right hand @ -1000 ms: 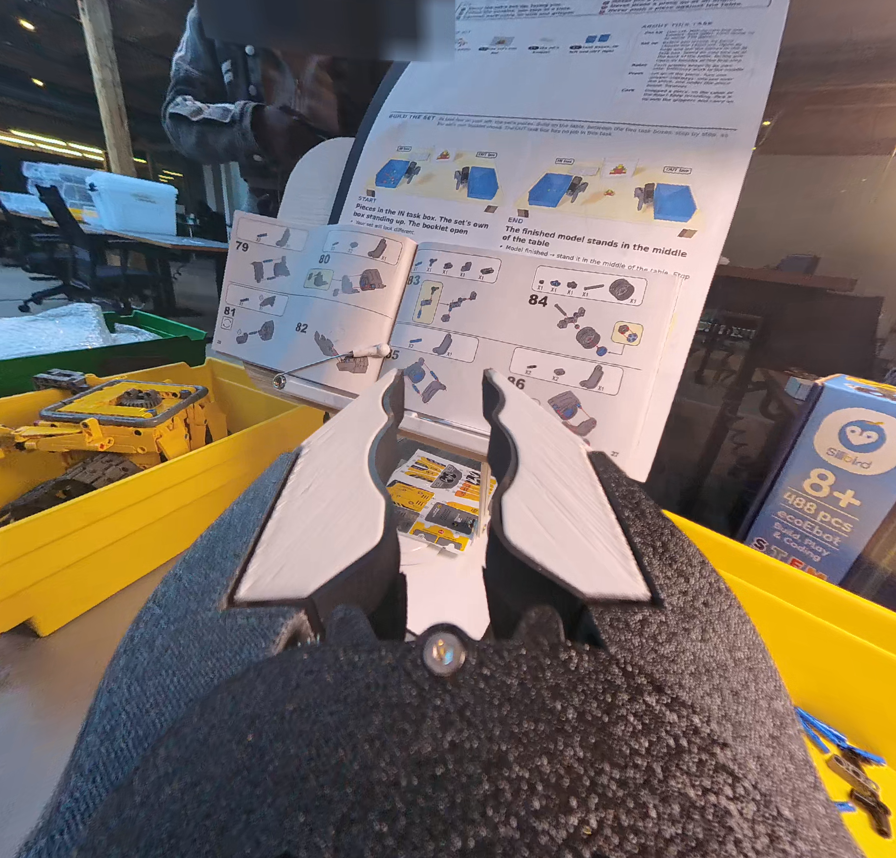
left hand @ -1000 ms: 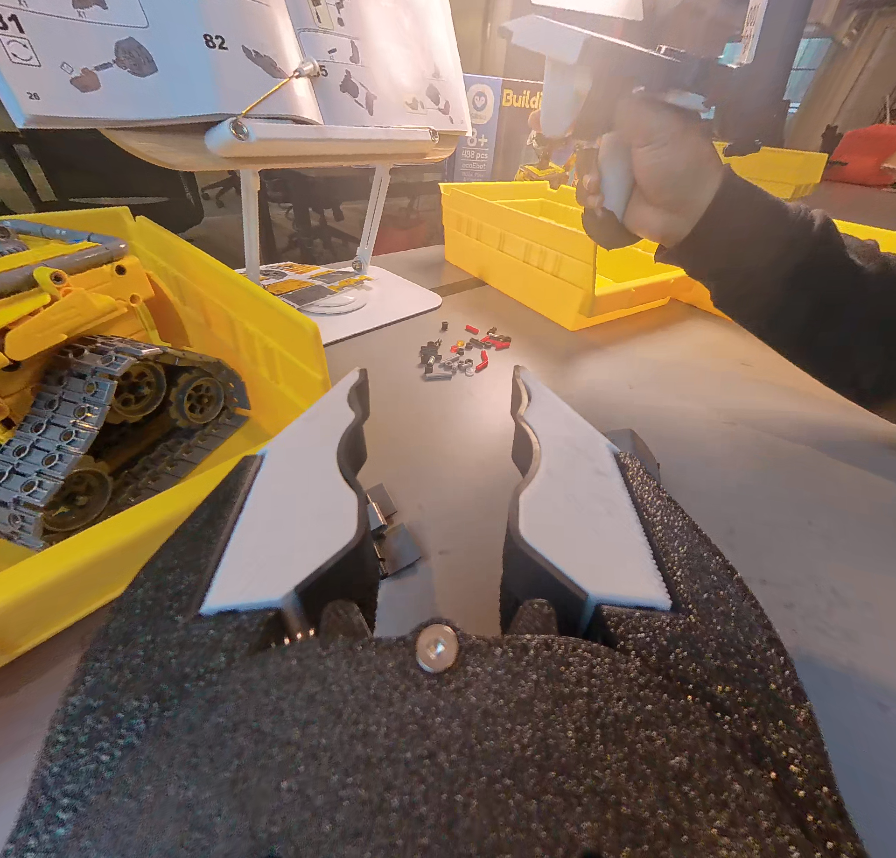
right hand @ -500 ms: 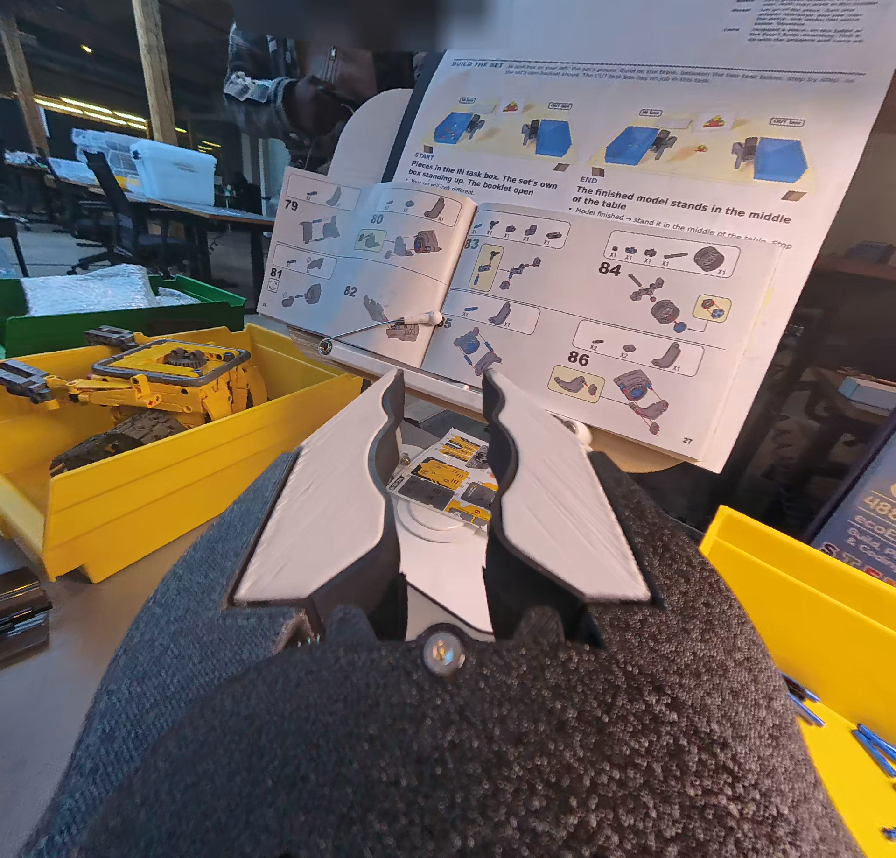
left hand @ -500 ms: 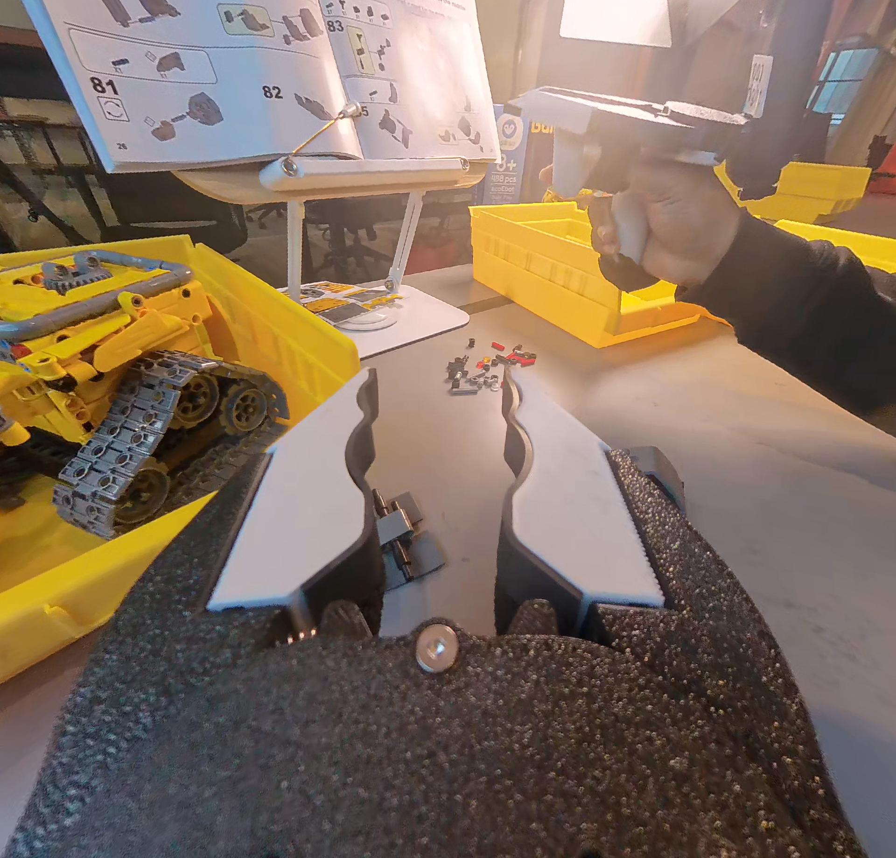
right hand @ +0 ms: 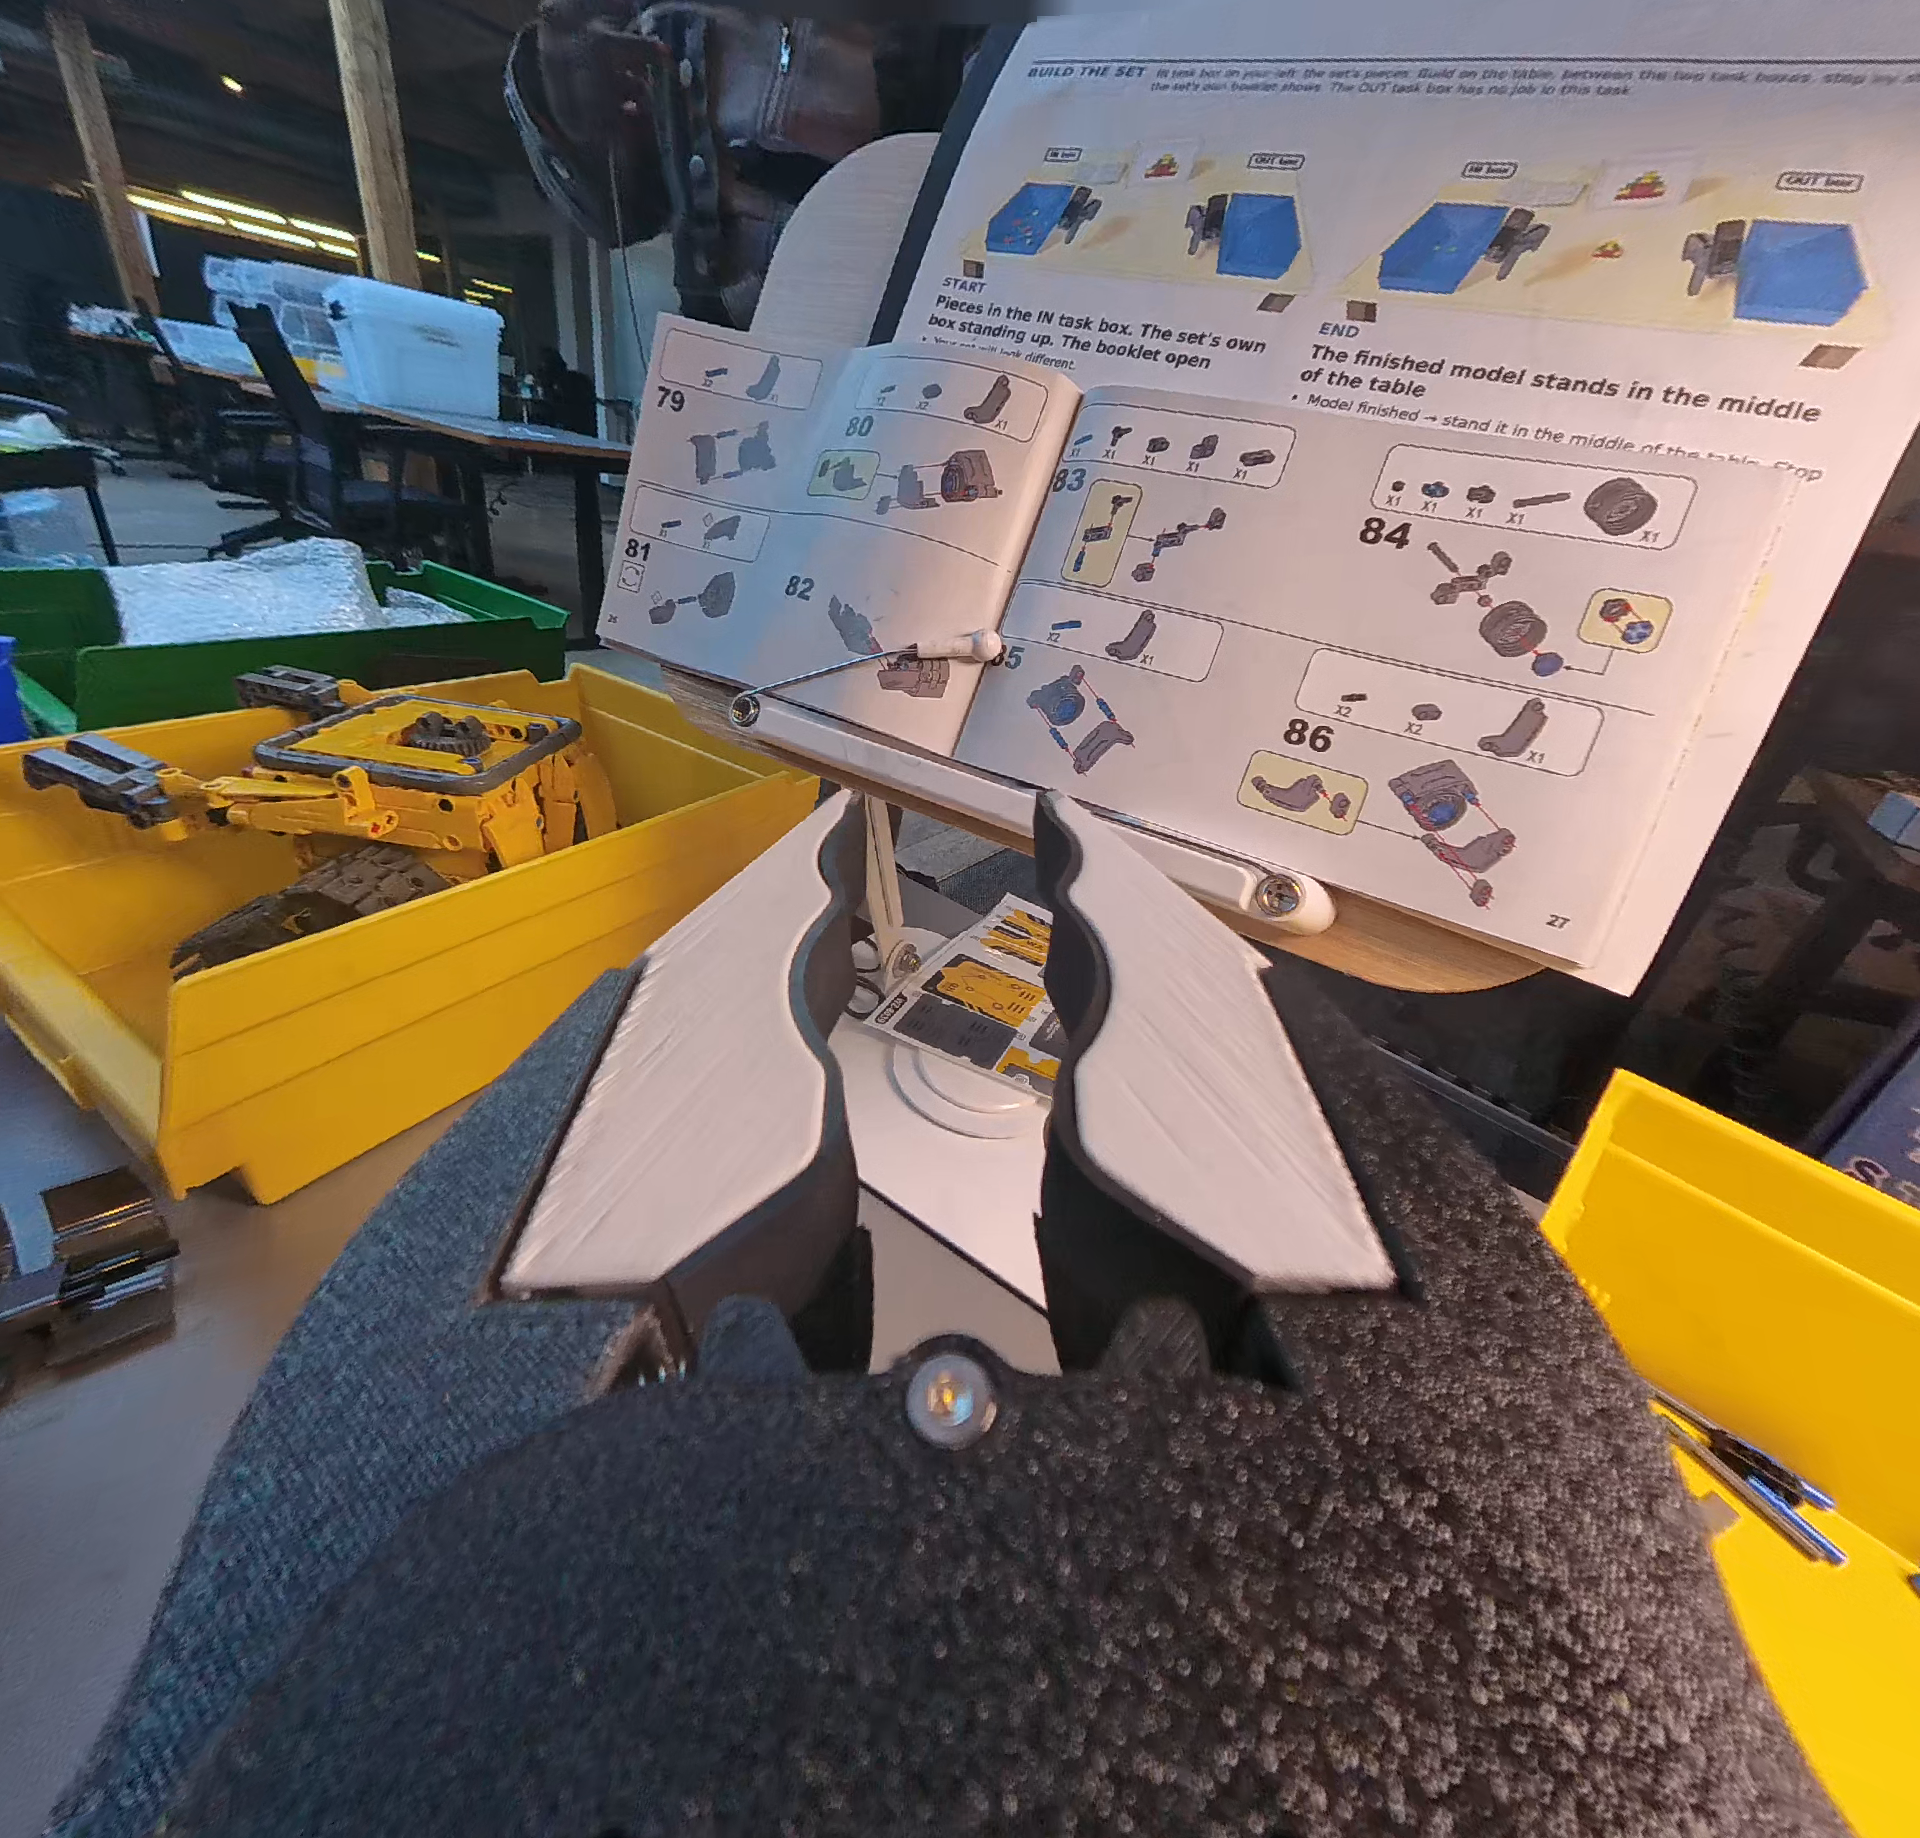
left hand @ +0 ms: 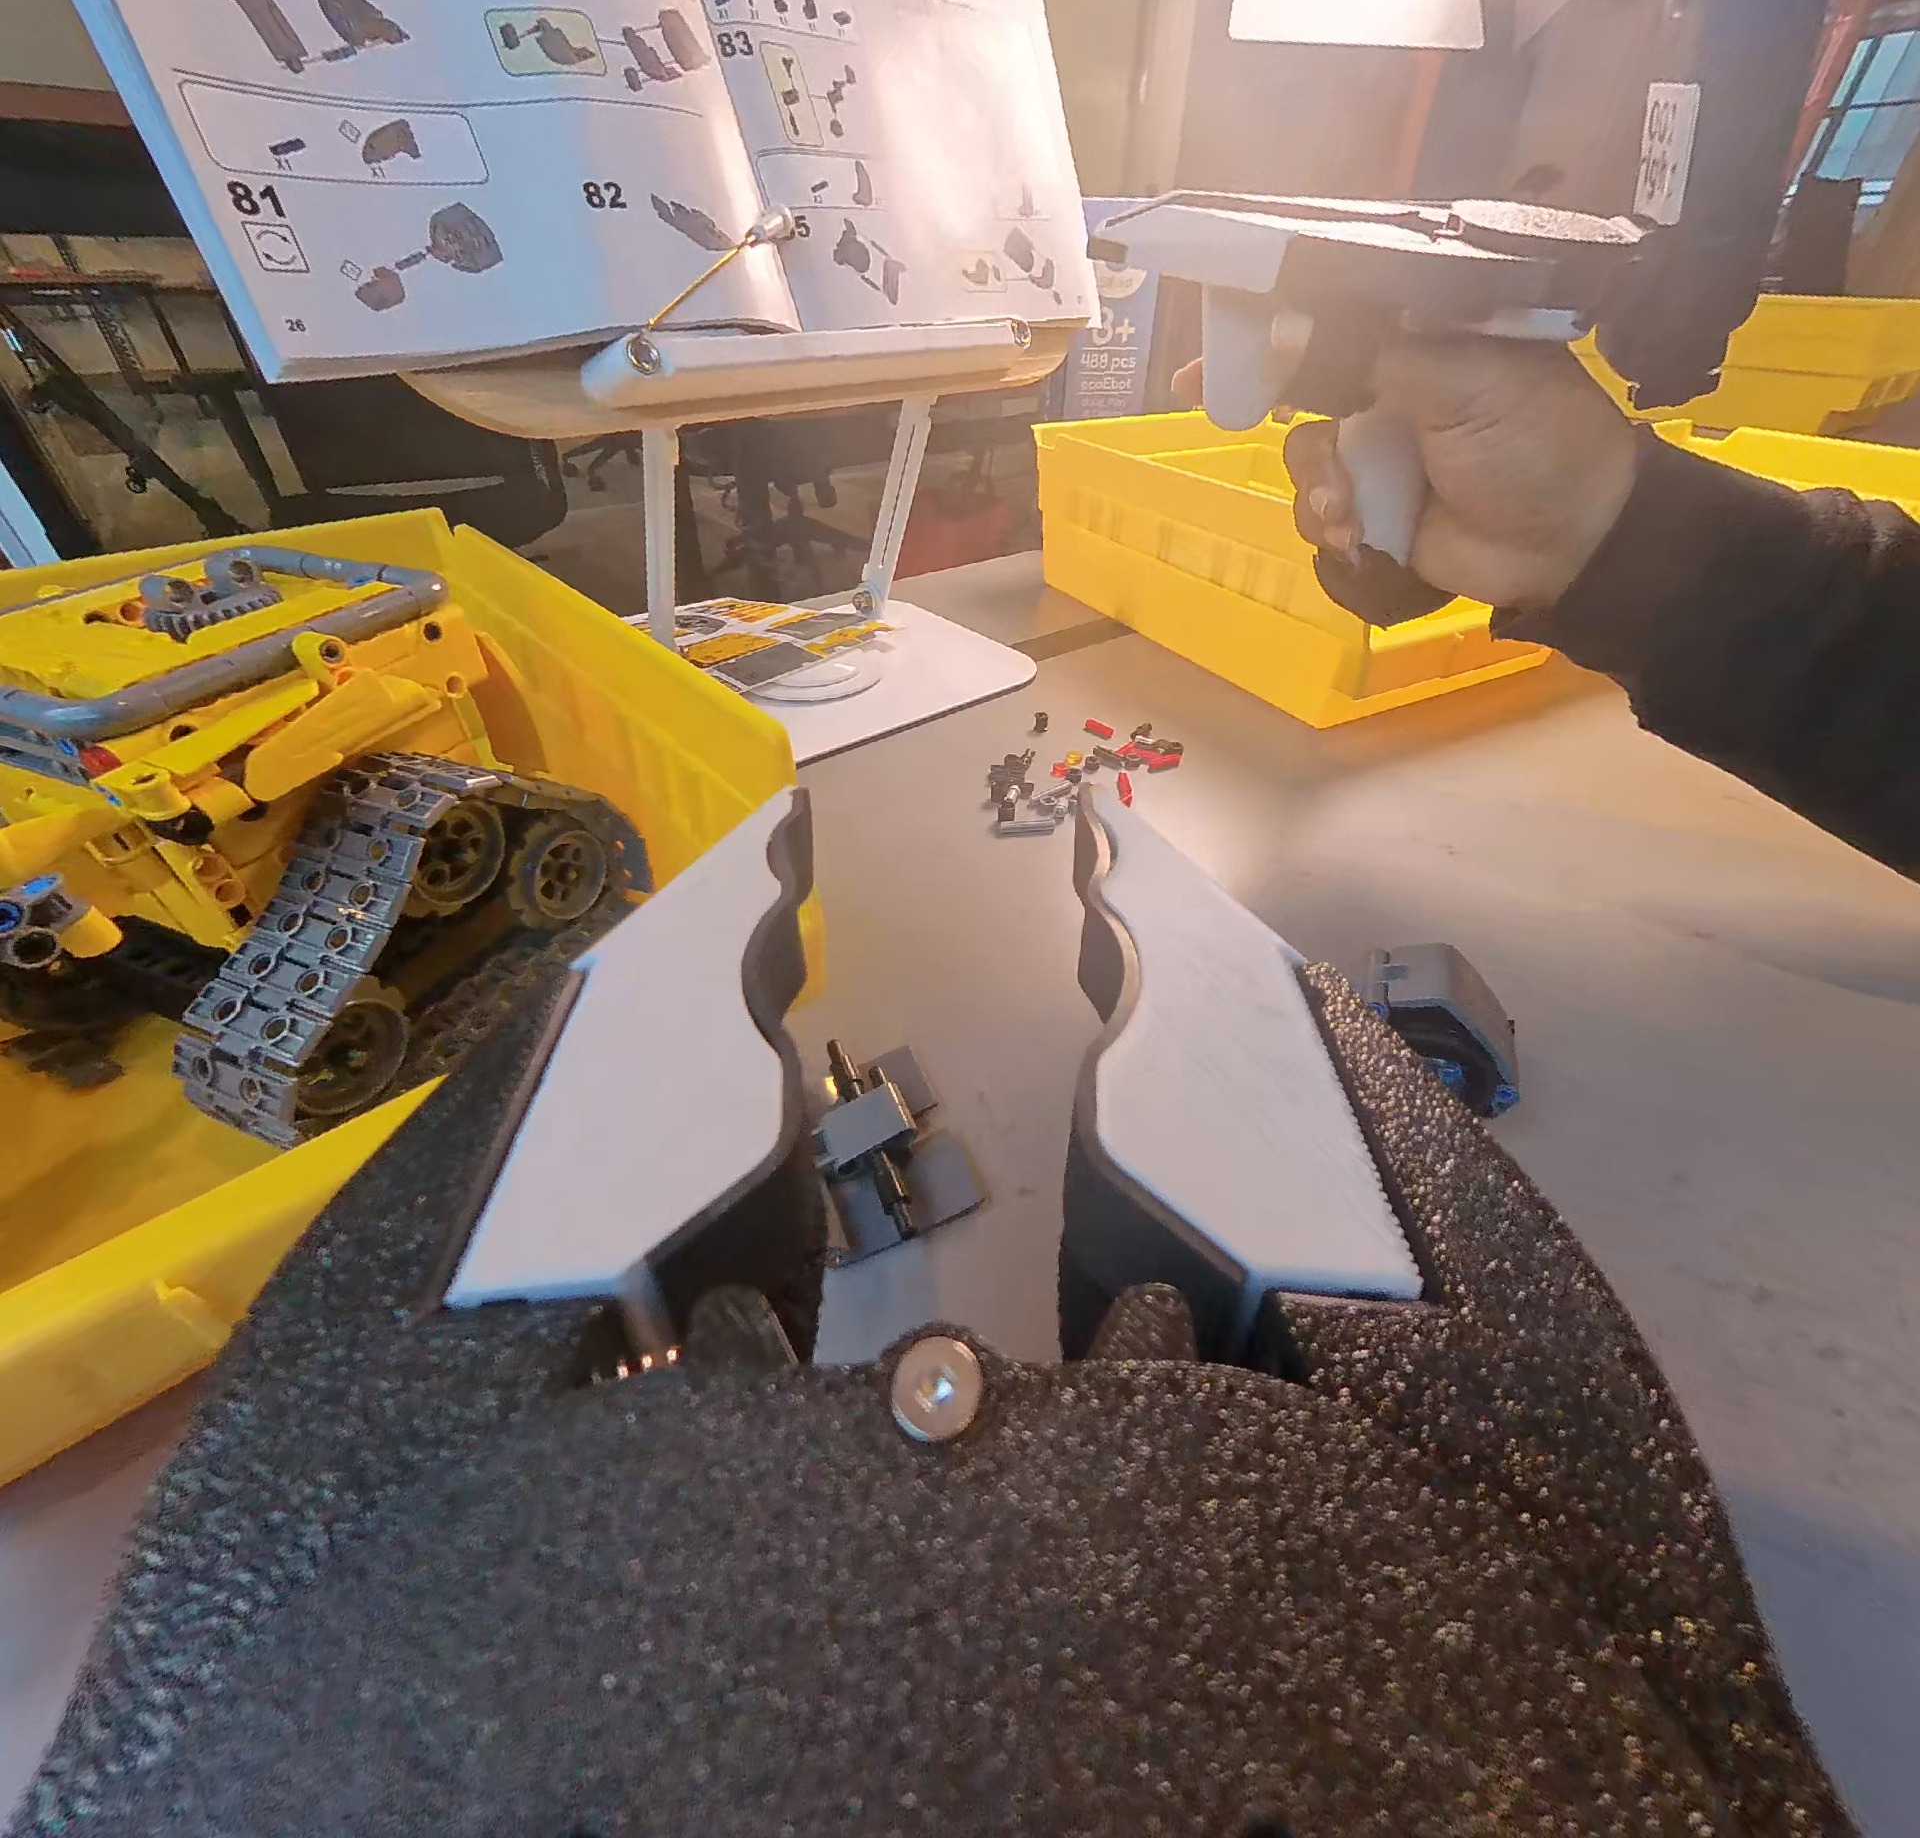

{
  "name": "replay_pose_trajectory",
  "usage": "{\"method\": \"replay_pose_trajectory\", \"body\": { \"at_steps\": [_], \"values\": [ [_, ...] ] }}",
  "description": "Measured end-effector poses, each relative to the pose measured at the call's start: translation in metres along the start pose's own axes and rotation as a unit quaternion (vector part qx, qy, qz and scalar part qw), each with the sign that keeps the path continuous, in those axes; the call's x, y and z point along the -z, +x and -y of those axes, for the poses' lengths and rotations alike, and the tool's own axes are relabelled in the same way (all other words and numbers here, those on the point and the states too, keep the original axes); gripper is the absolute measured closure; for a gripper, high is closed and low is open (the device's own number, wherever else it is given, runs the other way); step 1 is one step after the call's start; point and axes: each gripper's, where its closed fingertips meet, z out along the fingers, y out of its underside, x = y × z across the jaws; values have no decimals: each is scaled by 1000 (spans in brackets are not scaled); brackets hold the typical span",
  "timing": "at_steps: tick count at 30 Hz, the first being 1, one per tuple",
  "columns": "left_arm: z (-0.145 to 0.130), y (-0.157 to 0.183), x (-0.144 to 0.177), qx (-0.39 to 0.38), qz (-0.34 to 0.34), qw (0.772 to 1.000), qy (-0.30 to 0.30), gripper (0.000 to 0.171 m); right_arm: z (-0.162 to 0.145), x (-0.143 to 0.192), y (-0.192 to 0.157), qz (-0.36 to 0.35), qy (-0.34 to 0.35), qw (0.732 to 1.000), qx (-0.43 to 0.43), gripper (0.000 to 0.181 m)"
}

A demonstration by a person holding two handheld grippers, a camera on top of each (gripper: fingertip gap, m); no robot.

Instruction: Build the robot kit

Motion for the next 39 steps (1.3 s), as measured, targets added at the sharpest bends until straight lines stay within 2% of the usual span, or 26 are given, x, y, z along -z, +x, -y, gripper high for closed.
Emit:
{"method": "replay_pose_trajectory", "body": {
  "at_steps": [5, 8, 13, 16, 18, 21, 25, 28, 30, 39],
  "values": [
    [-1, -6, -1, -8, 16, 1000, 0, 124, 3, 1, -4, 6, 4, 1000, -3, 149],
    [11, -15, -4, -13, 33, 999, 17, 126, 14, 6, -9, 16, 18, 1000, -4, 149],
    [66, -48, -28, -50, 78, 994, 51, 136, 58, 25, -20, 5, 72, 996, 53, 151],
    [102, -78, -53, -51, 111, 990, 64, 142, 66, 37, -37, 32, 61, 997, 39, 151],
    [120, -99, -73, -44, 128, 988, 73, 146, 57, 48, -49, 53, 38, 998, 18, 150],
    [131, -125, -106, -40, 144, 986, 70, 149, 29, 77, -60, 64, -4, 998, -6, 150],
    [125, -158, -142, -59, 184, 980, 40, 156, -18, 123, -74, 69, -54, 995, -51, 150],
    [115, -173, -156, -61, 202, 977, 16, 167, -44, 145, -85, 77, -68, 993, -53, 150],
    [115, -180, -158, -59, 211, 976, 13, 171, -52, 150, -89, 83, -62, 994, -46, 150],
    [112, -186, -161, -68, 224, 972, -11, 171, -69, 143, -99, 113, -70, 988, -77, 149]
  ]
}}
